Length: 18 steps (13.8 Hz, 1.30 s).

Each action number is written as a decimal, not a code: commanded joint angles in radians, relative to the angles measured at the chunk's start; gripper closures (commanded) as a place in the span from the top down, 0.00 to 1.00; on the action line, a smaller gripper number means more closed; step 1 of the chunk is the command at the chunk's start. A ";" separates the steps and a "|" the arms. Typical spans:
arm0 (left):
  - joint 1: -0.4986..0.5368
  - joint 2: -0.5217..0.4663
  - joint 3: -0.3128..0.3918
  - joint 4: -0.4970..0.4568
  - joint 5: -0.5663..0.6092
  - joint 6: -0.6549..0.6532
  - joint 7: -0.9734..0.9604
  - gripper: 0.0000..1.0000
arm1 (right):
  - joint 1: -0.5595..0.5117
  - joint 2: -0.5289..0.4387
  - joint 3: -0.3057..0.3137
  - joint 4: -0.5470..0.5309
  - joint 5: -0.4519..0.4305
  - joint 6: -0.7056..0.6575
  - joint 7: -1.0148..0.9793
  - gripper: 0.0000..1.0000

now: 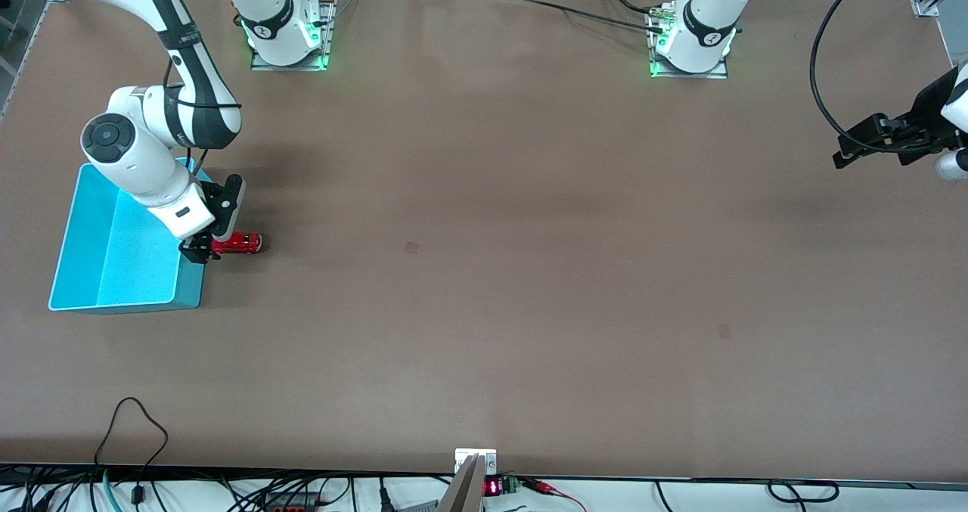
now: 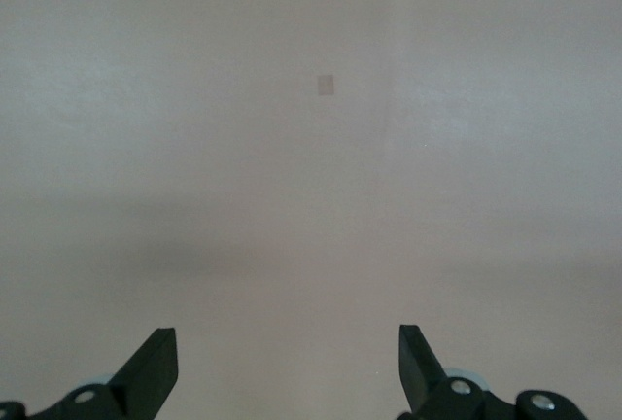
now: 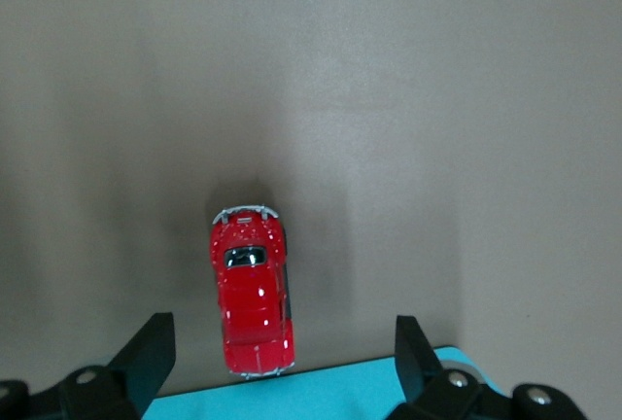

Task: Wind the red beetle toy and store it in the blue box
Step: 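Lower the right gripper and grasp the red car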

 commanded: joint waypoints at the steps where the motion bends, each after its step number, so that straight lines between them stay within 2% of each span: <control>1: 0.006 -0.005 -0.002 0.002 -0.009 -0.010 0.012 1.00 | 0.000 0.005 -0.003 0.003 -0.031 0.031 -0.061 1.00; 5: 0.006 -0.005 -0.005 0.005 -0.009 -0.011 0.013 1.00 | -0.003 0.013 -0.003 -0.005 -0.072 0.059 -0.086 1.00; 13: 0.006 -0.009 -0.008 0.005 -0.018 -0.016 0.013 1.00 | -0.052 0.092 -0.002 -0.043 -0.072 0.175 -0.086 1.00; 18: 0.006 -0.008 -0.008 0.005 -0.018 -0.014 0.013 1.00 | -0.055 0.129 -0.002 -0.043 -0.066 0.188 -0.072 1.00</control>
